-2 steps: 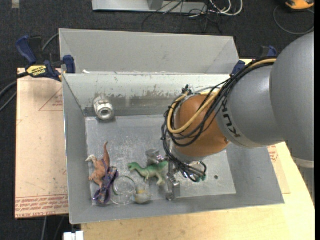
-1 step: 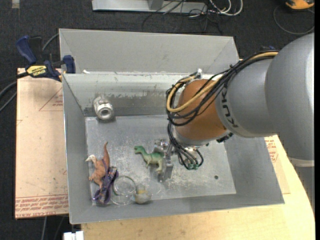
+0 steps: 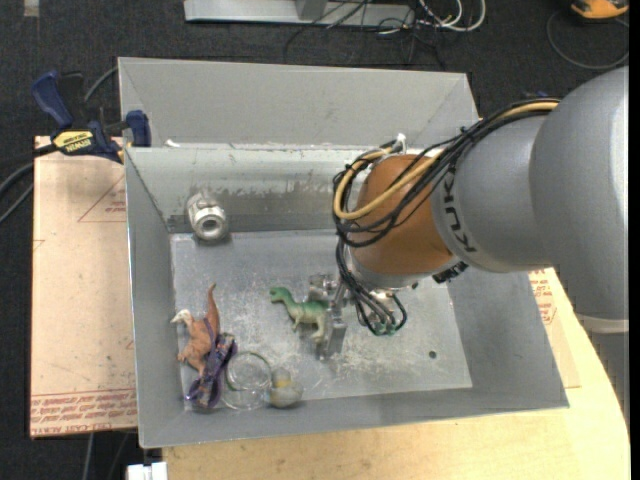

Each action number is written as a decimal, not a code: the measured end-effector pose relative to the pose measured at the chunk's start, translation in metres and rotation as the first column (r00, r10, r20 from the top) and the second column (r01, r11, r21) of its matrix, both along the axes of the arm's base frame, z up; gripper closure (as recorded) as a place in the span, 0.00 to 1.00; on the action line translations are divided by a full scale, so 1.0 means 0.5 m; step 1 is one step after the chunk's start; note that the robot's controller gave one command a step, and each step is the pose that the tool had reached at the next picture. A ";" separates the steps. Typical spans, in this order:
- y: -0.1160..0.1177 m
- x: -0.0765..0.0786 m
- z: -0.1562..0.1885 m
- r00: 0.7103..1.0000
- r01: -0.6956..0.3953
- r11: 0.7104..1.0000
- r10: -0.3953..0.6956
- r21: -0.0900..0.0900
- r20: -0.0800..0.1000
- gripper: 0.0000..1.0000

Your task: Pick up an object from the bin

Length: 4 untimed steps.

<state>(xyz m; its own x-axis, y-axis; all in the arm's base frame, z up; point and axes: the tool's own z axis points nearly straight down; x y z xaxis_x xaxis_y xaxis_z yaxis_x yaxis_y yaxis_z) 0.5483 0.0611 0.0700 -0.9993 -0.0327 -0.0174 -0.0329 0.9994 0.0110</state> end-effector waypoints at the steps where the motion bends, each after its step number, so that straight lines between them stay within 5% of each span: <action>1: -0.002 0.000 0.006 1.000 -0.001 1.000 0.001 0.000 -0.001 1.00; 2: -0.002 -0.007 0.042 1.000 -0.003 1.000 0.003 -0.001 -0.010 1.00; 4: -0.001 0.000 0.106 1.000 -0.003 1.000 0.003 0.000 0.000 1.00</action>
Offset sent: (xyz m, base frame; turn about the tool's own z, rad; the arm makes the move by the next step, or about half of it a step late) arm 0.0001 0.0000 0.0354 0.0000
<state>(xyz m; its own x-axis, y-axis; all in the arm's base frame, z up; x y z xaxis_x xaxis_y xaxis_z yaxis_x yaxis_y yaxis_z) 0.5481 0.0605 0.1231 -0.9992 -0.0356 -0.0178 -0.0358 0.9993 0.0109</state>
